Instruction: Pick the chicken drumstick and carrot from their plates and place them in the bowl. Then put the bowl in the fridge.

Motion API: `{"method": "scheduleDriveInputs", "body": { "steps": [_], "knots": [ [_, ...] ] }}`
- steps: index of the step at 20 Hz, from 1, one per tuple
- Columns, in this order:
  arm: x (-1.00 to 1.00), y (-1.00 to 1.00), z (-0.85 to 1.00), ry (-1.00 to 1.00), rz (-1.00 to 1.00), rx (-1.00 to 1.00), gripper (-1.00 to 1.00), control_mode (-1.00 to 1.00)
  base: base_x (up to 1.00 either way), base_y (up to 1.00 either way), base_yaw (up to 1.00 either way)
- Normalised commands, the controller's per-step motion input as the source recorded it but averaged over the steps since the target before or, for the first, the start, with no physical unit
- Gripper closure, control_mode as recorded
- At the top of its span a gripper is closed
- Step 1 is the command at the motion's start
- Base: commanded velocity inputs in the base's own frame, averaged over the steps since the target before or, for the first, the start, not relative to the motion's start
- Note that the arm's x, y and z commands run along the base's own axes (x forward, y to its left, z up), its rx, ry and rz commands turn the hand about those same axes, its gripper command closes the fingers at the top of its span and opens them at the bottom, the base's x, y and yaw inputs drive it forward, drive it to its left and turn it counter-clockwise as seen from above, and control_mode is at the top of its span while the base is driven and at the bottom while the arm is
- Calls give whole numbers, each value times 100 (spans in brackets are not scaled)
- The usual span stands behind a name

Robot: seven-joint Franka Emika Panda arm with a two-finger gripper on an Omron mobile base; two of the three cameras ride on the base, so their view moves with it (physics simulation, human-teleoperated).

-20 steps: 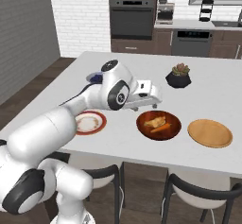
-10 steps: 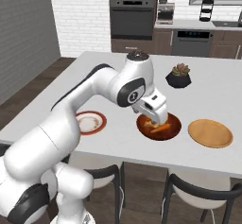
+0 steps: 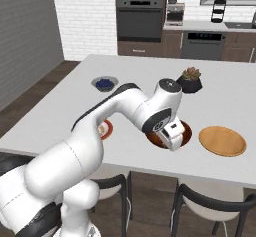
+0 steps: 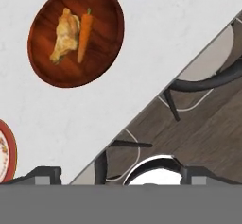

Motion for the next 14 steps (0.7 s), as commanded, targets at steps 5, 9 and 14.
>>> {"method": "scheduleDriveInputs", "body": {
  "steps": [5, 9, 14],
  "knots": [
    [14, -33, -37, 0, 0, 12, -100, -100, 0, 0, 0],
    [53, -16, -45, 0, -1, 4, -100, -100, 0, 0, 0],
    [37, -6, -42, 0, -3, 1, -100, -100, 0, 0, 0]
  ]
}}
